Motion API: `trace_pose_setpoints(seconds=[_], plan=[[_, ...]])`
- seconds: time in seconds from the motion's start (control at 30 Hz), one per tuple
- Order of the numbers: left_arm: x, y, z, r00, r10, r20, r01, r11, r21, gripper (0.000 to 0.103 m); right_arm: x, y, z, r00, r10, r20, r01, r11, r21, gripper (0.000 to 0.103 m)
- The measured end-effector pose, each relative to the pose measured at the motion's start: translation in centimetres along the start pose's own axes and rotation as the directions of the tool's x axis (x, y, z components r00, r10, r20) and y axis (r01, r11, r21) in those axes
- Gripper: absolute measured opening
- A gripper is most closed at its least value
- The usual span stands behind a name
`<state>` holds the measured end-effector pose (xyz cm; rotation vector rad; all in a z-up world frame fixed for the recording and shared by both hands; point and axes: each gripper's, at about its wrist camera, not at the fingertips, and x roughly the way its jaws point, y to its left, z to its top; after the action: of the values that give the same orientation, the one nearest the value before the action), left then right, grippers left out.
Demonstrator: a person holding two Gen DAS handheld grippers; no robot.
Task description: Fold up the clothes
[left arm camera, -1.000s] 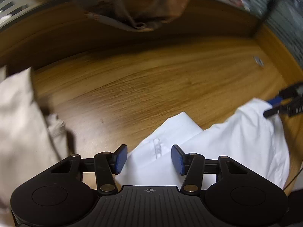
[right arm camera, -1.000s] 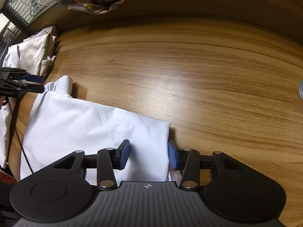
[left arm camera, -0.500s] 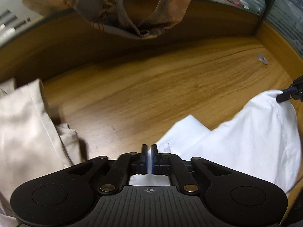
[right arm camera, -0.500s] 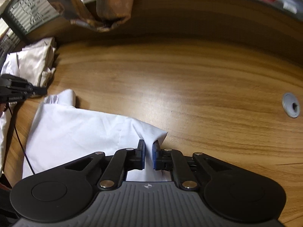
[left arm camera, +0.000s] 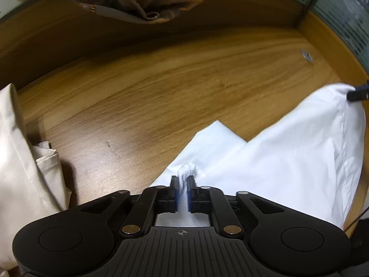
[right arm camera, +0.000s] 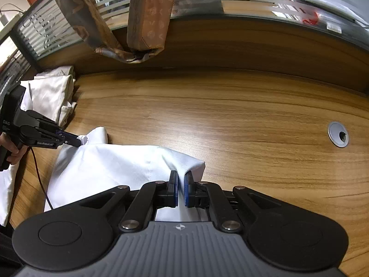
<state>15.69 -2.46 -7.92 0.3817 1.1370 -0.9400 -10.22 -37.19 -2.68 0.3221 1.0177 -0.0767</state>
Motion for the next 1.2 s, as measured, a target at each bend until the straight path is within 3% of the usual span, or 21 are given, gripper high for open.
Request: trace_pose_setpoints(seconds=[0.2,0.33,0.43,0.53,0.63,0.7,0.77,1.0,1.2], plan=[[-3.7,-0.7,0.6,0.990,0.054,0.128,-0.050,0.998,-0.039,0.004,-2.0,0.2,0.2,0.997,-0.027,0.069,0.027,1.000,0.004,0.004],[-8.4,-1.4,2.7,0.961,0.079,0.264,-0.069,0.997,-0.045,0.003,-5.4,0.3,2.2,0.979,-0.067,0.192,0.070,0.998,-0.005,0.003],[-12.3,-2.8,4.3,0.929,0.087,0.360,-0.088,0.996,-0.014,0.003,-9.0,0.4,4.0,0.942,-0.111,0.316,0.120,0.993,-0.009,0.003],[-16.0,-4.6,5.0,0.896,0.068,0.439,-0.077,0.997,0.002,0.003,-12.7,0.6,5.2,0.892,-0.152,0.426,0.173,0.985,-0.010,0.003],[-18.0,-7.0,4.6,0.882,0.041,0.469,-0.054,0.998,0.015,0.003,-15.7,0.5,4.9,0.855,-0.189,0.483,0.219,0.976,-0.007,0.003],[-18.2,-8.3,3.3,0.888,0.015,0.460,-0.025,1.000,0.014,0.003,-16.5,0.0,3.6,0.848,-0.217,0.484,0.242,0.970,0.011,0.003],[-17.8,-9.4,1.7,0.898,0.000,0.439,-0.006,1.000,0.012,0.003,-16.1,-0.9,1.6,0.859,-0.244,0.450,0.253,0.967,0.043,0.003],[-13.1,-11.1,-4.7,0.956,-0.033,0.292,0.068,0.991,-0.111,0.003,-10.8,-4.3,-8.0,0.920,-0.321,0.226,0.290,0.943,0.161,0.003],[-9.4,-11.3,-9.7,0.983,-0.005,0.186,0.042,0.979,-0.198,0.004,-5.5,-6.1,-16.0,0.937,-0.347,0.032,0.331,0.915,0.229,0.003]])
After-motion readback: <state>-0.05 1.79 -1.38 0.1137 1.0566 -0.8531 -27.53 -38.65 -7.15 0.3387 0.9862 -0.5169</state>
